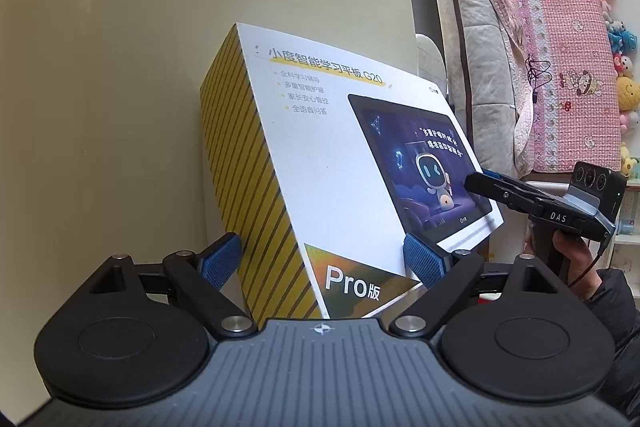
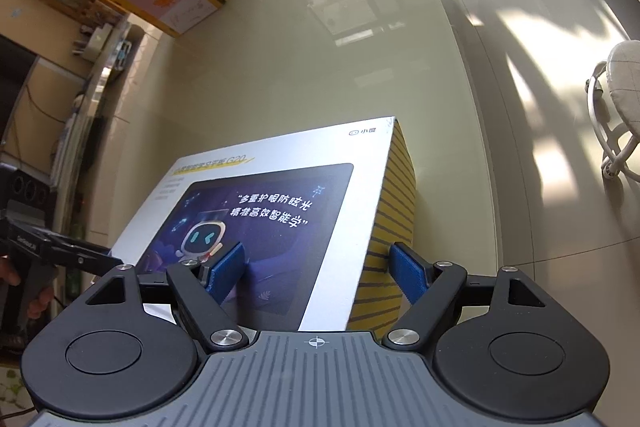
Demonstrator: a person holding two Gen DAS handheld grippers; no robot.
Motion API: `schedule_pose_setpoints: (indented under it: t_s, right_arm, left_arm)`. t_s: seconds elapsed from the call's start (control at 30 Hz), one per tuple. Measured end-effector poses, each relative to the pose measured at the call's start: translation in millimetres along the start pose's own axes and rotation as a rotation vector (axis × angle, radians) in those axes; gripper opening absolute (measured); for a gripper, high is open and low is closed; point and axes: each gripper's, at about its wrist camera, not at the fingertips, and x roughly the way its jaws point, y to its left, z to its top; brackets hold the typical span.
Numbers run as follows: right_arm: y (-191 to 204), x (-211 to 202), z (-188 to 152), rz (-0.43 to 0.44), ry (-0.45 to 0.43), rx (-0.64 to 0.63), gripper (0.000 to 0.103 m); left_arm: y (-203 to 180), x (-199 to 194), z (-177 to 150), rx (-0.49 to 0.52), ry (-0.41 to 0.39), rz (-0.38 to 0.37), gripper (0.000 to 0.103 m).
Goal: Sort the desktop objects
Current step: 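Lower the tablet box flat toward the table with both grippers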
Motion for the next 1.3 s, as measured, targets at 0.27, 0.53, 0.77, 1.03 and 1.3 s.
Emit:
schedule_pose_setpoints:
  t_s: [0.27, 0.53, 0.77, 1.03, 1.3]
  right_arm:
    - [4.9, 1.8, 1.8, -0.029, -0.025, -0.029, 0.079]
    - [7.6, 8.2, -1.9, -0.054, -0.049, -0.061, 0.079]
    - [11.4, 0.4, 3.9, -0.051, -0.112, -0.06, 0.079]
    - [26.3, -22.6, 5.8, -0.053, -0.153, -0.093, 0.079]
    - [35.1, -29.7, -25.2, -0.068, -0.141, -0.098, 0.08]
  left_arm:
    - [-3.8, -3.9, -2.6, 0.024, -0.032, 0.036, 0.103]
    - [1.8, -0.7, -6.8, 0.034, -0.044, 0.053, 0.103]
    - [-10.4, -17.1, -2.3, 0.089, -0.112, 0.073, 0.103]
    - [-27.5, -39.2, -16.8, 0.105, -0.154, 0.073, 0.103]
    - [-33.0, -36.2, -56.6, 0.096, -0.123, 0.089, 0.103]
